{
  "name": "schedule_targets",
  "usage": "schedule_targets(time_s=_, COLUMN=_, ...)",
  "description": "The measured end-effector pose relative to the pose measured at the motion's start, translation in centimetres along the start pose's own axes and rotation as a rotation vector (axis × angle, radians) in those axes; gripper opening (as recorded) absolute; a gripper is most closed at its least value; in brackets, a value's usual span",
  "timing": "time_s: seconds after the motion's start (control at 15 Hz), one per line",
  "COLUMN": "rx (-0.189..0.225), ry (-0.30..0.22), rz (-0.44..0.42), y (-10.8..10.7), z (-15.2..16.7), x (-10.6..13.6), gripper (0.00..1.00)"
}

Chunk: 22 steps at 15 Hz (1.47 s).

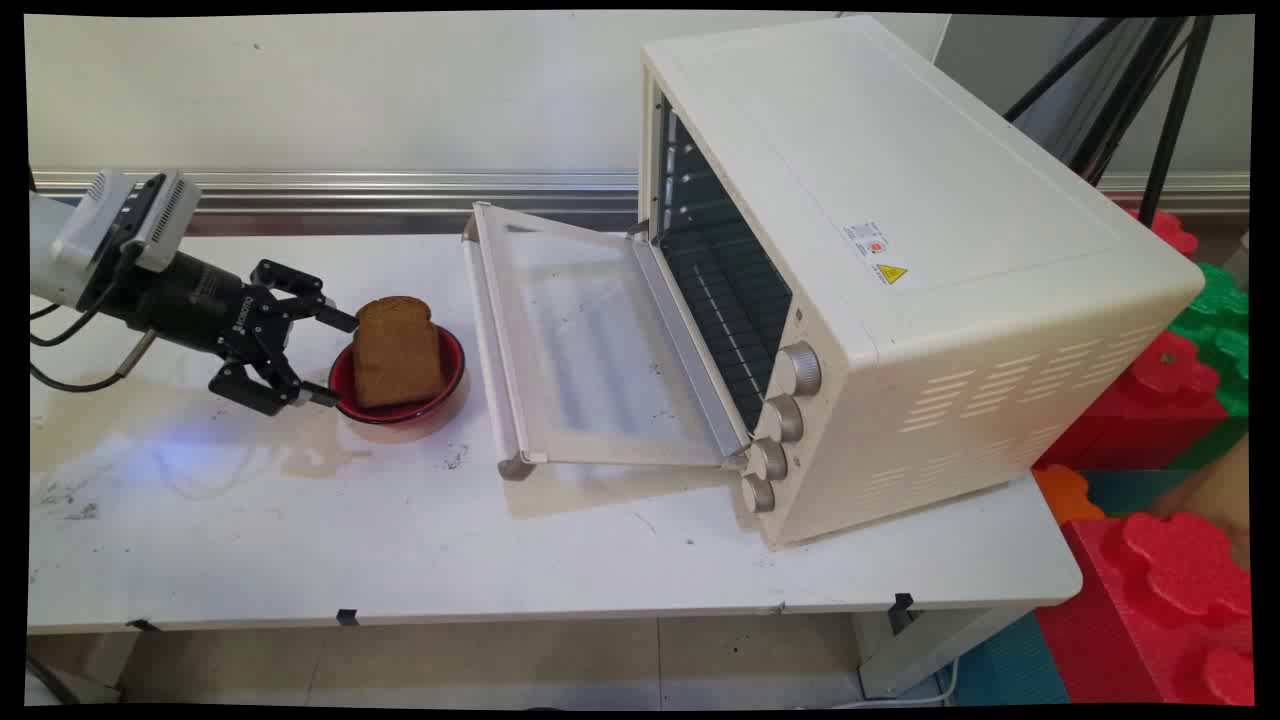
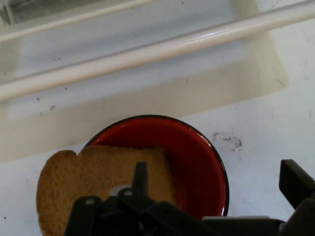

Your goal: Close the oven

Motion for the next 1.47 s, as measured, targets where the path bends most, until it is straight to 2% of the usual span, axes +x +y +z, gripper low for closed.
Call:
schedule_targets(time_s=0.6, rx=0.013, ry=0.027, rz=-0.044, y=-0.2, z=2.6, x=1.4, gripper=1.00)
schedule_targets(time_s=1.0, rx=0.028, ry=0.035, rz=-0.056, y=0.1, z=6.2, x=1.8, gripper=1.00)
schedule_targets(time_s=1.47, rx=0.027, ry=0.042, rz=-0.051, y=0.4, z=9.8, x=2.3, gripper=1.00)
